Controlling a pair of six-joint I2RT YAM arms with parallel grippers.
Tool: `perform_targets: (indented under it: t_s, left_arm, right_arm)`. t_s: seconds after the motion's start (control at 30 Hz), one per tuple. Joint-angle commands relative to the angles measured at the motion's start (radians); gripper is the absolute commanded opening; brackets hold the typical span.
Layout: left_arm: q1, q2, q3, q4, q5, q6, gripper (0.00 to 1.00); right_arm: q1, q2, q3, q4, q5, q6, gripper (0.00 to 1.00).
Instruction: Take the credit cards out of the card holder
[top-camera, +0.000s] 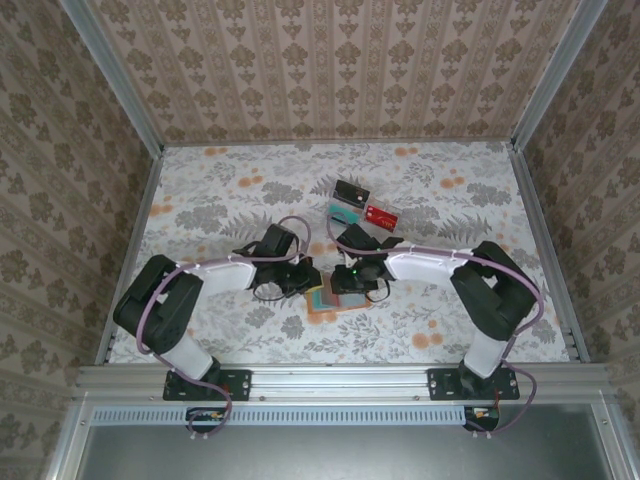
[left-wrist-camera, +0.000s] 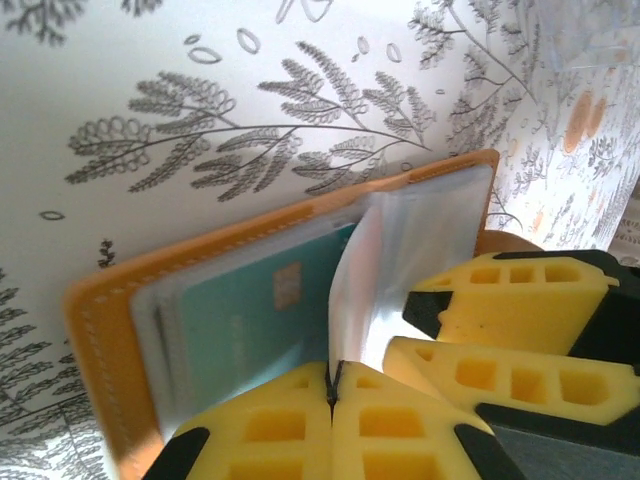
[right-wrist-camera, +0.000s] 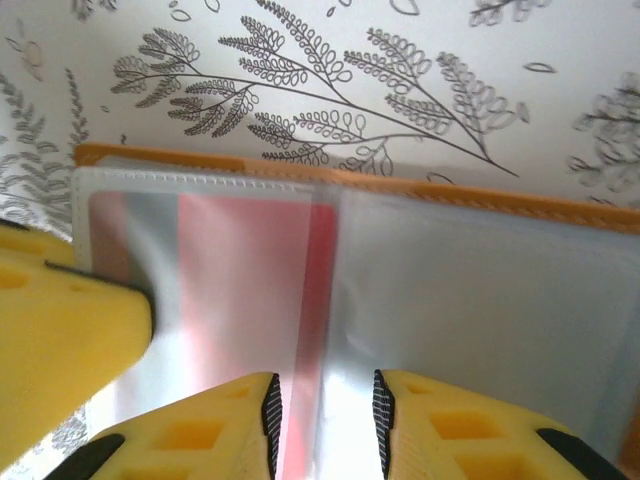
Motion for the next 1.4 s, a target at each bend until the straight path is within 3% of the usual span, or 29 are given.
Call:
perform_targets:
  t_s: [0.0, 0.17, 0.43, 0.63, 0.8, 0.93, 1.1, 1.37]
  left_arm:
    - [0.036, -0.039, 0.019, -0.194, -0.024, 0.114, 0.02]
    - [0.081, -0.082, 0.038, -0.276, -0.004, 0.174, 0.01]
    - [0.036, -0.034, 0.042, -0.014, 0.167, 0.051, 0.38]
    - [-0.004, 0.022, 0.059, 0.138, 0.201, -0.038, 0.49]
    - [0.001, 0.025, 0.07, 0.114, 0.183, -0.024, 0.58]
    - [0.027, -0.019, 0.07, 0.035, 0.135, 0.01, 0.59]
    - [0.048, -0.077, 0.044, -0.072, 0.014, 0.019, 0.53]
    - [0.02, -0.115, -0.007, -0.066, -0.068, -0.059, 0.48]
  right_arm:
    - [-0.006, -0.11, -0.044, 0.112, -0.055, 0.014, 0.37]
    - [-0.016, -0.216, -0.11, 0.226, -0.079, 0.037, 0.4]
    - [-0.048, -0.315, -0.177, 0.269, -0.039, 0.053, 0.4]
    - [-0.058, -0.383, -0.231, 0.296, 0.003, 0.075, 0.4]
    - [-0.061, -0.385, -0.226, 0.258, 0.039, 0.054, 0.4]
    - [-0.057, -0.342, -0.203, 0.22, 0.029, 0.034, 0.4]
    - [-0.035, -0.243, -0.136, 0.166, 0.01, 0.014, 0.34]
    - [0.017, -0.102, -0.019, 0.056, 0.041, -0.003, 0.3]
